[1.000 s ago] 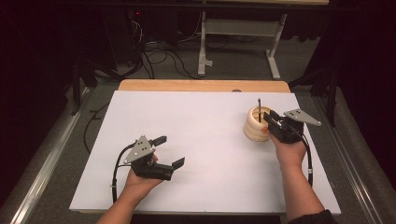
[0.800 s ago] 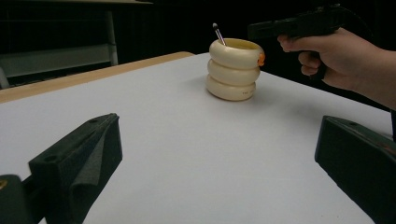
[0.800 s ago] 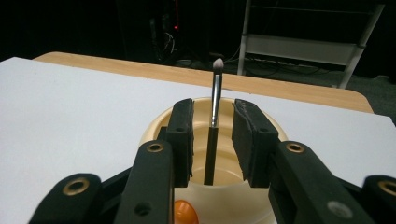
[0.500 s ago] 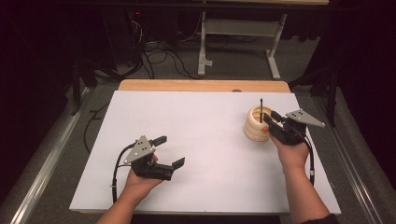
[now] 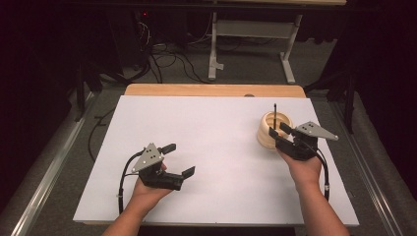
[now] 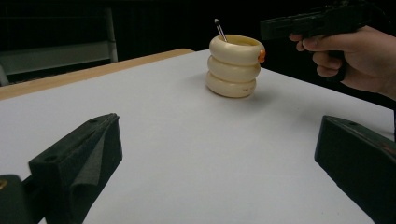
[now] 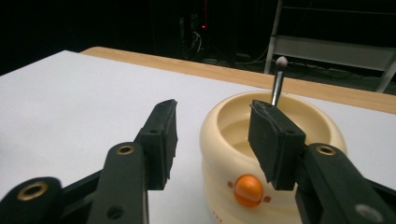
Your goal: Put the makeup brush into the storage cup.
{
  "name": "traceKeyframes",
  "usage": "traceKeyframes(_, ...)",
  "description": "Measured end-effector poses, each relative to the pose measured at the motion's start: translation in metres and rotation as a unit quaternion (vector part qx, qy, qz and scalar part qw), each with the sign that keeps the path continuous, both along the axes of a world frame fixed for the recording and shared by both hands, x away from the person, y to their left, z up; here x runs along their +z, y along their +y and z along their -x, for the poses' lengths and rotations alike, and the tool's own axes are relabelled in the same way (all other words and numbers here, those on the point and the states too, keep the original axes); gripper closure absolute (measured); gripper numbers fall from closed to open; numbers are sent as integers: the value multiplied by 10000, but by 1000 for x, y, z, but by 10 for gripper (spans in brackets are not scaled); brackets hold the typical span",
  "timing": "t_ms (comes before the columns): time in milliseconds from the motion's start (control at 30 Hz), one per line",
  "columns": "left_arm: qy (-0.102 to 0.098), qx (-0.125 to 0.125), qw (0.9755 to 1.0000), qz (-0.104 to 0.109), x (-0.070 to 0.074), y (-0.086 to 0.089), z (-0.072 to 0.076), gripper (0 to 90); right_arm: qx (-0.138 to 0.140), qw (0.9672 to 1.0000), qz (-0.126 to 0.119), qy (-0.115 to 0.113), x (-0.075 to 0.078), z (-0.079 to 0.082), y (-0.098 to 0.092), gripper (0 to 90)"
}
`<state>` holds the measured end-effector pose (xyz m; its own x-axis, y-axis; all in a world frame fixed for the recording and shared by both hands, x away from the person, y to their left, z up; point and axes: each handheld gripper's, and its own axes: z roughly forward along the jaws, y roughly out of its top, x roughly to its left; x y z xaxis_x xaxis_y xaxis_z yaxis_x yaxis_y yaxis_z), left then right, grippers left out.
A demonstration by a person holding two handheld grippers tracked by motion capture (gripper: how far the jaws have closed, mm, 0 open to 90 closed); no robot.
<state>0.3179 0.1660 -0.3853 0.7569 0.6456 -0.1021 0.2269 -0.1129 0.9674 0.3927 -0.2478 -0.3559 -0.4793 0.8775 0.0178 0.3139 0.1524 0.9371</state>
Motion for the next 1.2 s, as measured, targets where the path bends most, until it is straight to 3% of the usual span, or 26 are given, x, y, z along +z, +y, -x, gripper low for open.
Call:
traceKeyframes(500,65,-24,10000,-59,-3,-3,-1,16,437,9989,-78,-129,-14,34,3,243)
traceKeyframes(867,81,-36,9999,-82,-4,-6,0,16,359,9991,-175,-152,-26,63,1,13)
traceKeyframes(1200,68,-24,10000,-41,-2,-12,10,14,434,9983,-151,-365,-27,79,0,12)
